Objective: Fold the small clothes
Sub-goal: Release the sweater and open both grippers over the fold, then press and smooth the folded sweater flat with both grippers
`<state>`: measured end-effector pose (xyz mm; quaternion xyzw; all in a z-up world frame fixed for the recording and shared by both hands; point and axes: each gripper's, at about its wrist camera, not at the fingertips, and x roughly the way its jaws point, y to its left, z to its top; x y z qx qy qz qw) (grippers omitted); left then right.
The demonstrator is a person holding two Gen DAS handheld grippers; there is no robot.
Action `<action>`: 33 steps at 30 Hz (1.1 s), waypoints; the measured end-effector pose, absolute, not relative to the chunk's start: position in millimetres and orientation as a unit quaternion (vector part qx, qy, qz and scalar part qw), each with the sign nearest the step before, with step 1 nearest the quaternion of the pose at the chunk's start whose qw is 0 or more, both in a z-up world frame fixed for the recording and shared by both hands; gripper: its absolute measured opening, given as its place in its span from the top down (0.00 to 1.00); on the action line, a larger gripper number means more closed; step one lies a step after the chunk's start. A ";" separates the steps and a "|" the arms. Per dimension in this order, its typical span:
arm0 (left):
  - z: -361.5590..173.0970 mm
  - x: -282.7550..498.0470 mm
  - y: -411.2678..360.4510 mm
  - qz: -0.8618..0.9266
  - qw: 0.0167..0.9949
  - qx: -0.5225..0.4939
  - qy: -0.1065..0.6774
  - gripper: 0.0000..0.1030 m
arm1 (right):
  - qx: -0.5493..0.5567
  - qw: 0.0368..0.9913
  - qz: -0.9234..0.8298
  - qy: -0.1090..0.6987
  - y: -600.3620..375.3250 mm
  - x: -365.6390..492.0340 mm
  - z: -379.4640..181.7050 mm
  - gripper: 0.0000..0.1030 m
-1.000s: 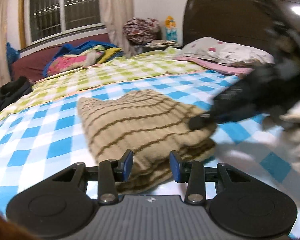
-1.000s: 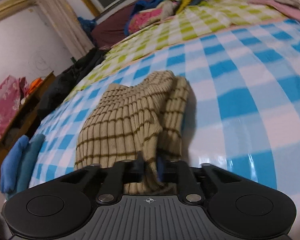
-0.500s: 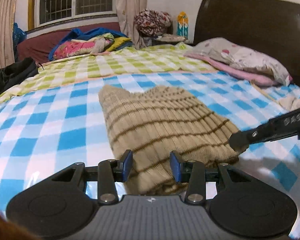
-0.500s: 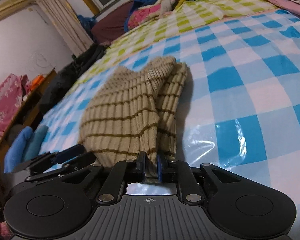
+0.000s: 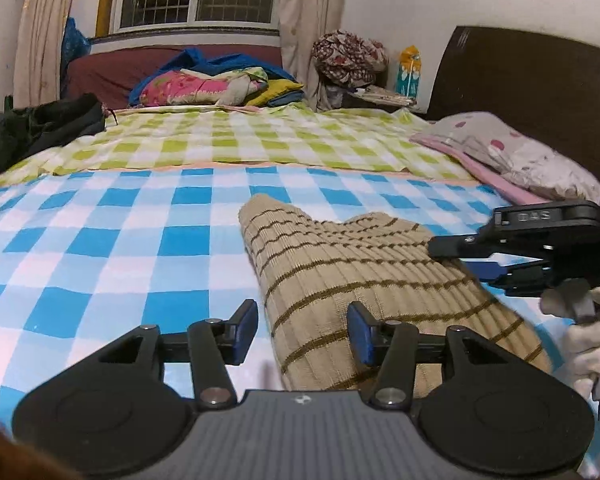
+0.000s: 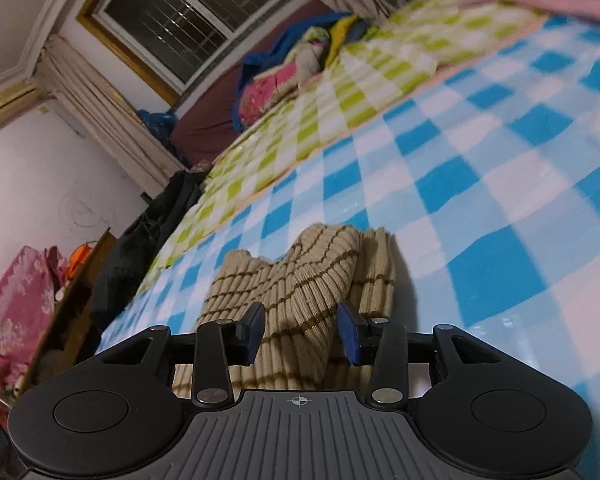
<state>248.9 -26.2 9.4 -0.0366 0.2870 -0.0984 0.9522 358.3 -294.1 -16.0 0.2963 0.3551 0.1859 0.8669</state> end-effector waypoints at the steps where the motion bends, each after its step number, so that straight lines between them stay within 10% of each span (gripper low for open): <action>1: 9.0 249.5 -28.3 -0.097 0.953 -0.029 0.287 0.45 | 0.295 0.865 0.183 0.362 -291.8 361.1 -19.8 0.61; 4: 10.5 248.7 -33.2 -0.095 0.954 -0.013 0.284 0.44 | 0.294 0.867 0.183 0.359 -293.4 358.6 -17.5 0.83; 9: 17.1 242.9 -34.0 -0.100 0.959 -0.017 0.265 0.44 | 0.273 0.883 0.193 0.330 -303.5 330.8 8.5 0.86; 33: 4.2 234.1 -54.7 -0.074 0.950 0.026 0.301 0.40 | 0.244 0.900 0.164 0.323 -306.9 333.8 -6.6 0.66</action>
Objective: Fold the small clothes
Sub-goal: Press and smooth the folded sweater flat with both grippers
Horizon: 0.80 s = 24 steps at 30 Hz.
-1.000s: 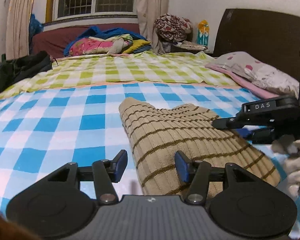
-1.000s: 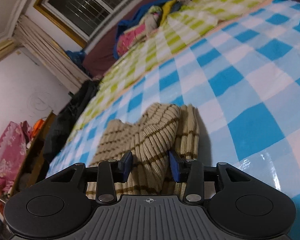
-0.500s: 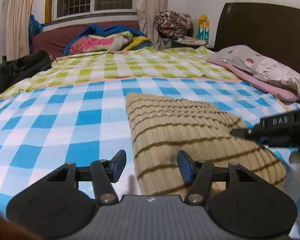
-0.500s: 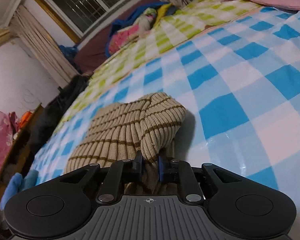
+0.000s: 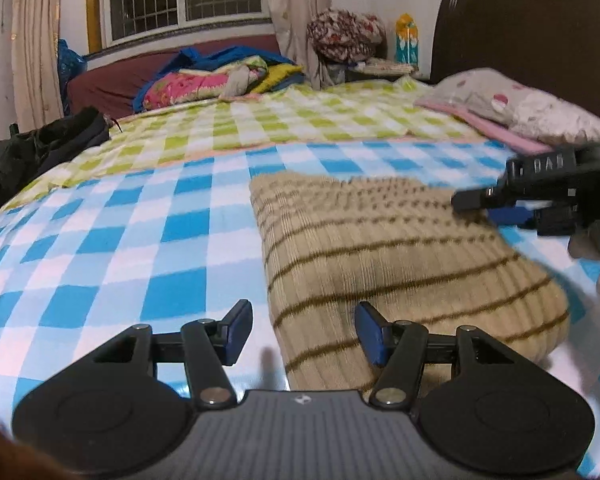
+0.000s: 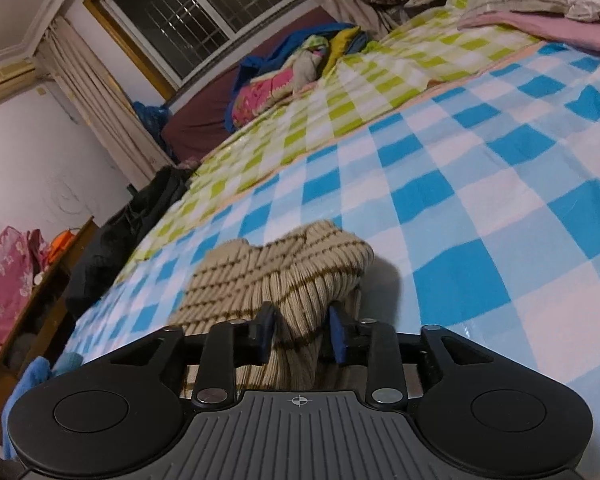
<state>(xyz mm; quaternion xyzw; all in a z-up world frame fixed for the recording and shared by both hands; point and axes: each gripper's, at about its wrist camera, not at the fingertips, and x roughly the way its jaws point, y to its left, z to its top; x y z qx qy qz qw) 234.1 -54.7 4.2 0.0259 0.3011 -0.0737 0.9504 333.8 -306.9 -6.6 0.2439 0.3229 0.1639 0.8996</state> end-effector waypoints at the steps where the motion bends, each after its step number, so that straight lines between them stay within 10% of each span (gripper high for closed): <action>1: 7.9 233.8 -53.9 -0.073 0.953 0.022 0.295 0.40 | 0.244 0.901 0.162 0.321 -307.0 332.6 -5.5 0.66; 24: -16.2 308.4 -81.9 -0.045 0.961 0.020 0.271 0.34 | 0.140 0.925 0.152 0.320 -287.9 342.1 -24.6 0.67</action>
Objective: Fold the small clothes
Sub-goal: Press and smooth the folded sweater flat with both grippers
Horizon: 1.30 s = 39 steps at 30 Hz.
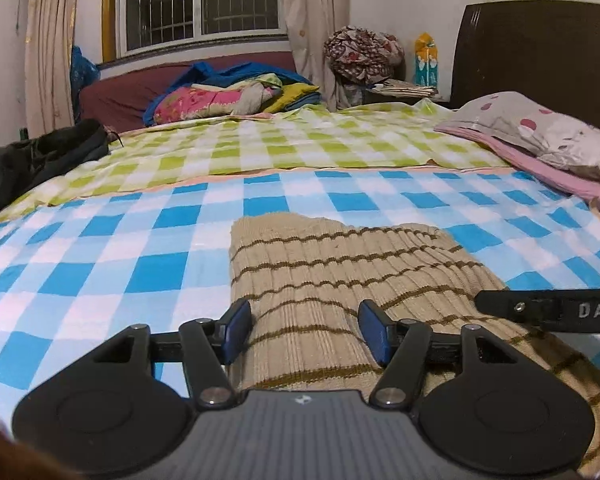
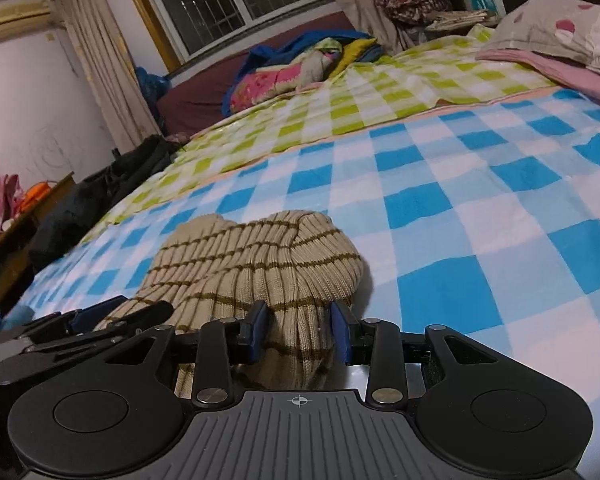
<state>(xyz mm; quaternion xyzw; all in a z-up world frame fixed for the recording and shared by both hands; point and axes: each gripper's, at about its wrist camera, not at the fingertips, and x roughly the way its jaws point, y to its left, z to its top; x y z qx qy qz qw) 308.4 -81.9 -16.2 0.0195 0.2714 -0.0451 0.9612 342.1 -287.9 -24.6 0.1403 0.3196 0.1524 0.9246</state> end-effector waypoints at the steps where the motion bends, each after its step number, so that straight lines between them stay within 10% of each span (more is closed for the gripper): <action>1: -17.4 307.7 -83.6 -0.043 0.962 0.027 0.268 0.33 | 0.144 0.924 0.152 0.321 -288.6 342.3 -25.0 0.67; 39: 9.8 238.6 -53.8 -0.021 0.951 0.000 0.309 0.31 | 0.075 0.932 0.147 0.323 -273.0 295.7 1.1 0.49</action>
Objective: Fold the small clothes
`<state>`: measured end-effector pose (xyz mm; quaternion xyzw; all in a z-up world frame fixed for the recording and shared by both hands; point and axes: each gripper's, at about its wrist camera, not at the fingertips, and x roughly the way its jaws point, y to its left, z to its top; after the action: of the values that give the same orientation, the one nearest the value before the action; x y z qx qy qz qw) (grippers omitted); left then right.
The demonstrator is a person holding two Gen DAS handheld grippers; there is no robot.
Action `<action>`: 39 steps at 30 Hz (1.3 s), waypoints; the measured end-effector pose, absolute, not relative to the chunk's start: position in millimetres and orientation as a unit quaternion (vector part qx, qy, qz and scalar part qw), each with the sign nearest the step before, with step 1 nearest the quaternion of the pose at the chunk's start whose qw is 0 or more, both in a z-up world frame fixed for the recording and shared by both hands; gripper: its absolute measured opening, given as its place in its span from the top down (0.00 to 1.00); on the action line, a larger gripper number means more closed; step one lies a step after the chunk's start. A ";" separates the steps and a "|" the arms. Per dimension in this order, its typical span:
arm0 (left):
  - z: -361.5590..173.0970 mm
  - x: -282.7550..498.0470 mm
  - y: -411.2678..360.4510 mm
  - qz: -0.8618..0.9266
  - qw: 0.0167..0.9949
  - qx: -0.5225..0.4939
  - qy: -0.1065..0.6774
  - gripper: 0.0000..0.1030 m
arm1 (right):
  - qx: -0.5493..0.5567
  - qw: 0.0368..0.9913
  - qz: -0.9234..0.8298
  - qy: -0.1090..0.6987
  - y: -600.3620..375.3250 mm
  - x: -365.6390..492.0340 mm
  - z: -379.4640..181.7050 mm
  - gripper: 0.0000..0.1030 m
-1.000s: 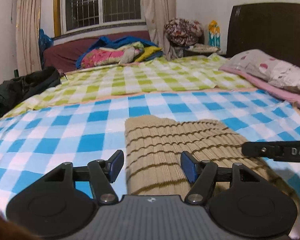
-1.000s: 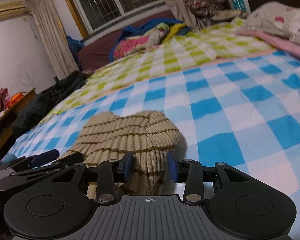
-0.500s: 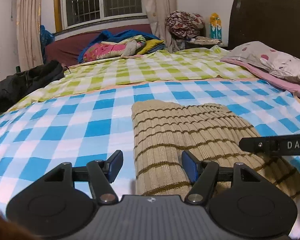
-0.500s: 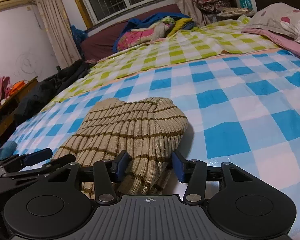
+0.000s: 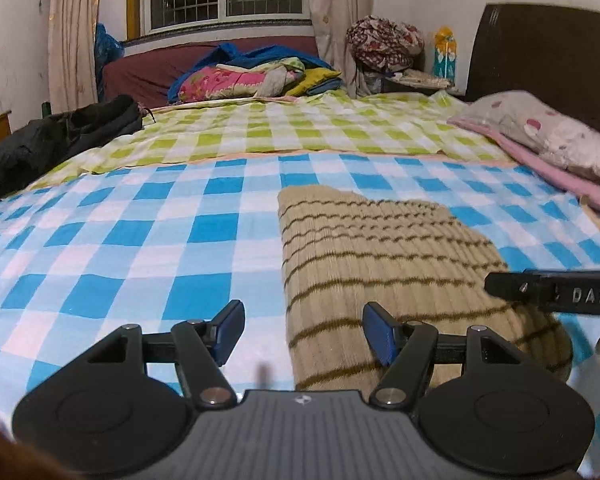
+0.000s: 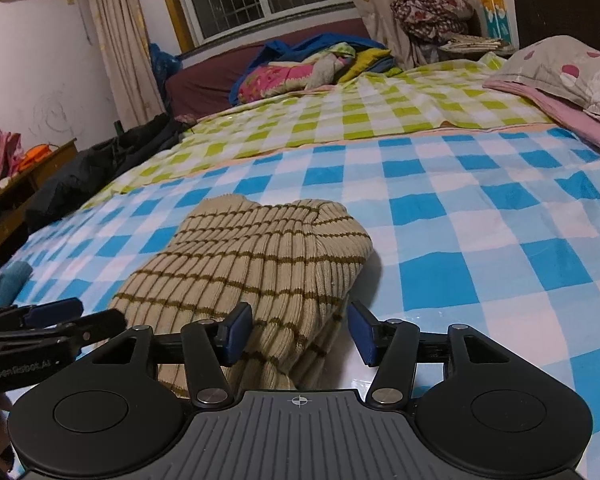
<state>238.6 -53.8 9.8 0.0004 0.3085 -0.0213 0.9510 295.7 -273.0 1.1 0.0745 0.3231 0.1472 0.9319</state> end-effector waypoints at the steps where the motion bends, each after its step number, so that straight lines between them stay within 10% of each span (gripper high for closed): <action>1: 8.7 238.4 -54.7 -0.021 0.950 0.005 0.310 0.31 | 0.074 0.932 0.147 0.324 -273.1 294.4 1.1 0.48; 39: -9.4 207.9 -49.2 -0.031 0.938 0.009 0.345 0.27 | 0.070 0.922 0.130 0.357 -274.2 254.5 -6.4 0.39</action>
<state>207.9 -49.2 -9.4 0.0093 0.3450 -0.0307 0.9381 254.5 -274.2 -6.4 0.0698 0.3575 0.1299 0.9222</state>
